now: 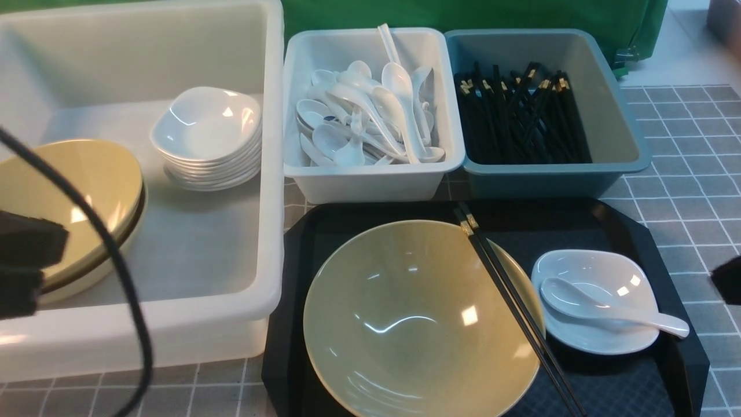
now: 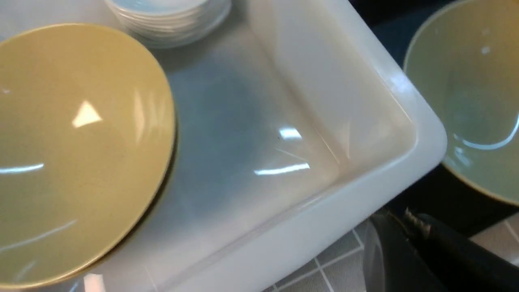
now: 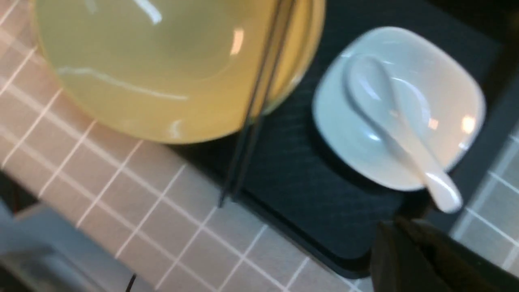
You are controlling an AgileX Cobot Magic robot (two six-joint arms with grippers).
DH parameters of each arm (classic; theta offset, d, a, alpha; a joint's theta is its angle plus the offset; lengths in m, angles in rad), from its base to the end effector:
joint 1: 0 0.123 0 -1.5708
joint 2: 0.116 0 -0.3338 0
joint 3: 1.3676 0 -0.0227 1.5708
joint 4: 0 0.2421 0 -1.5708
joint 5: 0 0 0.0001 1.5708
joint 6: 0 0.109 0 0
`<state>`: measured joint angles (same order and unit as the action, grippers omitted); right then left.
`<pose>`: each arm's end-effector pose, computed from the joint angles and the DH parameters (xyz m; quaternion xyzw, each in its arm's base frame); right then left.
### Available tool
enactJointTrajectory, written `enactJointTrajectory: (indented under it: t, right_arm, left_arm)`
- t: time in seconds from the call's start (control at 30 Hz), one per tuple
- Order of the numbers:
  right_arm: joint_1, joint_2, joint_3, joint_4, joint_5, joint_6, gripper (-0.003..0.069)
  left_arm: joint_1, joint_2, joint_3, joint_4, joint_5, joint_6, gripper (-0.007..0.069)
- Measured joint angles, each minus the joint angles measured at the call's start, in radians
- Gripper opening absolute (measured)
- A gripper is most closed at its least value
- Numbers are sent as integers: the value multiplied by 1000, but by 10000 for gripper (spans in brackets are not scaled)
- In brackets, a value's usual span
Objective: On grey table put chopsticks spoon bowls plates into blue grey white boxes.
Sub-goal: 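Move the grippers toward the tableware on the black tray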
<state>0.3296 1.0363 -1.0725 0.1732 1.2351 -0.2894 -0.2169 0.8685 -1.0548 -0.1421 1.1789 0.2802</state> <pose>0.1360 0.0653 0.3841 -0.2868 0.9268 0.0905 0.2249 0.1036 -0.0374 0.4035 0.2279 0.9148 -0.0605 0.3278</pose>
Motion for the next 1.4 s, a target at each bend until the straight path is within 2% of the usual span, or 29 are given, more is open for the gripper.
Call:
enactJointTrajectory:
  t: [0.13, 0.27, 0.4, 0.47, 0.5, 0.53, 0.57, 0.6, 0.67, 0.8, 0.97, 1.13, 1.3, 1.33, 1.37, 1.4]
  right_arm:
    - [108, 87, -26, -31, -40, 17, 37]
    - [234, 214, -69, -131, -106, 125, 55]
    - [270, 320, -124, -148, -121, 168, 110]
    - [275, 396, -170, -151, -124, 197, 207]
    - [275, 402, -170, -151, -124, 199, 207]
    - [276, 452, -201, -154, -123, 224, 290]
    - [276, 452, -201, -154, -123, 224, 300]
    - [276, 490, -219, -154, -122, 242, 371]
    - [277, 532, -231, -154, -123, 248, 440]
    - [277, 601, -238, -154, -131, 252, 518]
    - [277, 654, -238, -155, -159, 269, 519]
    - [277, 691, -239, -155, -195, 289, 470]
    - [277, 700, -242, -155, -211, 305, 382]
    - [277, 700, -244, -155, -215, 318, 335]
    - [277, 700, -245, -155, -215, 319, 328]
    - [277, 700, -246, -155, -218, 324, 274]
  left_arm:
    - [-131, 103, -39, 53, 1, 7, -11]
    - [-264, 229, -99, 78, -28, 12, -11]
    - [-341, 308, -136, 79, -62, 21, -11]
    - [-369, 335, -139, 78, -75, 23, -11]
    - [-371, 339, -139, 78, -75, 23, -11]
    - [-376, 350, -139, 77, -75, 27, -11]
    - [-376, 352, -139, 77, -75, 27, -11]
    - [-376, 355, -139, 78, -75, 27, -11]
    - [-376, 356, -139, 82, -75, 27, -11]
    - [-376, 356, -139, 85, -75, 29, -11]
    - [-376, 356, -139, 88, -79, 29, -11]
    - [-376, 356, -139, 96, -88, 29, -11]
    - [-376, 356, -139, 99, -93, 29, -11]
    - [-376, 356, -139, 99, -93, 29, -11]
    - [-376, 356, -139, 99, -93, 29, -11]
    - [-376, 356, -139, 99, -93, 29, -11]
